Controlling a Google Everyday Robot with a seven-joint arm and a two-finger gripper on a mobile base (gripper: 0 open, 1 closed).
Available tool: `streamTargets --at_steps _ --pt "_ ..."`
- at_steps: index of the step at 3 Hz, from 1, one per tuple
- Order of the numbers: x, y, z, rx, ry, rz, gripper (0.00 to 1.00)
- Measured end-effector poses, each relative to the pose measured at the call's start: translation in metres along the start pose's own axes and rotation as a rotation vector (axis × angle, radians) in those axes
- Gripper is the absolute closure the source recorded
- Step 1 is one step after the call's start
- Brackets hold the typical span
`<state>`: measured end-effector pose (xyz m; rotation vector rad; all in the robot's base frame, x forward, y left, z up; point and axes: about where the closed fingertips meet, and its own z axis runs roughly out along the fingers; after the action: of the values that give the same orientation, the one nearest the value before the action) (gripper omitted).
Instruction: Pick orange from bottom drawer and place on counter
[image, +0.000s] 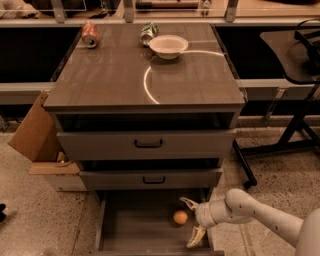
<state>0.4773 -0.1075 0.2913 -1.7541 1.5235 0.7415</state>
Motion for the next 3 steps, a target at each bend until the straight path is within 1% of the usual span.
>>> streamTargets --at_steps 1,2,3 --pt "0.014 -0.002 0.01 0.005 0.016 -0.034 0.0" --pt "0.031 -0.008 0.019 0.011 0.025 -0.045 0.0" --pt "0.045 -0.019 0.028 0.041 0.028 -0.03 0.0"
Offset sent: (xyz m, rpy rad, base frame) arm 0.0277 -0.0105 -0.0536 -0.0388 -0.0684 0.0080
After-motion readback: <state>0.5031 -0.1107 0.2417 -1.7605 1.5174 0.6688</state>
